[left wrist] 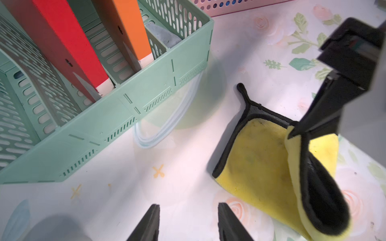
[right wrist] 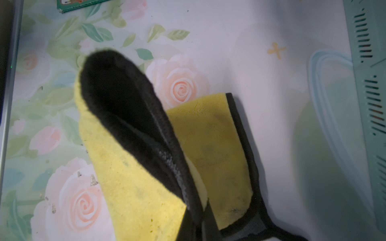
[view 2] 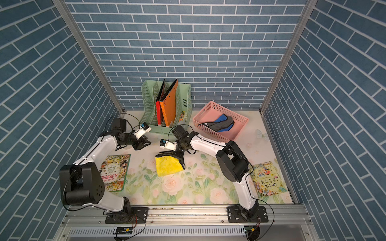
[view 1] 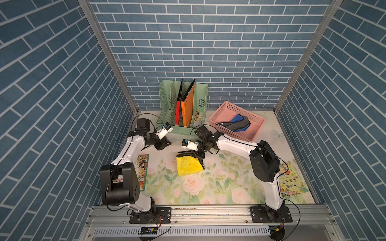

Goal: Fold the square dishcloth
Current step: Fold the cleaning item at the center of the board.

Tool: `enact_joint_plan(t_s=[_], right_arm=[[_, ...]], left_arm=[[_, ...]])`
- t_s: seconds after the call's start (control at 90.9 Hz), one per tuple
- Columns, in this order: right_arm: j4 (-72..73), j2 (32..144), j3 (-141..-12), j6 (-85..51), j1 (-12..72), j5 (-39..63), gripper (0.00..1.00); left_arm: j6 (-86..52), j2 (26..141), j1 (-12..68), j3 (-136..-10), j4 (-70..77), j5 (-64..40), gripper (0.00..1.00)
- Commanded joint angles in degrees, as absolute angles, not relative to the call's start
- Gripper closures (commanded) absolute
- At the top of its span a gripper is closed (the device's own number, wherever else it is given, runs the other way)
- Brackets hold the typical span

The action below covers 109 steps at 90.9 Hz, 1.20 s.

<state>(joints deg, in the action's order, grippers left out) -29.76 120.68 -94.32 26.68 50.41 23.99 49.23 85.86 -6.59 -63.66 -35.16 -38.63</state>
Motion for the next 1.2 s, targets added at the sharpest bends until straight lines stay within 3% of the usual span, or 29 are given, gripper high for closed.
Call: enact_joint_plan(t_s=[0.0,0.187,0.451,0.605,0.924,1.122,1.188], right_arm=[[-38.62,125.07,-99.07,23.14,49.51,25.93,1.00],[-43.64,133.35,-106.04,21.19,48.58,28.11,1.00],[-48.00,137.26,-111.94,16.38,46.26,36.14,0.97],[-48.77,135.06,-112.48,15.63,45.98,37.47,0.96],[-50.48,135.74,-112.93,14.05,44.00,37.90,0.94],[-49.61,136.26,-114.68,12.48,43.68,36.65,0.85],[-48.87,135.47,-115.12,11.83,43.74,36.92,0.78]], left_arm=[[55.47,82.31,-8.01,-62.39,-40.74,-42.21,0.51],[62.10,76.79,-6.45,-58.27,-43.86,-42.63,0.50],[60.12,70.48,1.79,-46.84,-30.39,-36.08,0.51],[59.18,74.26,7.27,-47.29,-29.30,-33.43,0.51],[58.18,78.23,9.84,-46.67,-25.51,-31.70,0.52],[55.71,82.07,12.89,-44.26,-18.51,-26.46,0.52],[55.16,83.89,13.29,-44.50,-17.31,-25.01,0.53]])
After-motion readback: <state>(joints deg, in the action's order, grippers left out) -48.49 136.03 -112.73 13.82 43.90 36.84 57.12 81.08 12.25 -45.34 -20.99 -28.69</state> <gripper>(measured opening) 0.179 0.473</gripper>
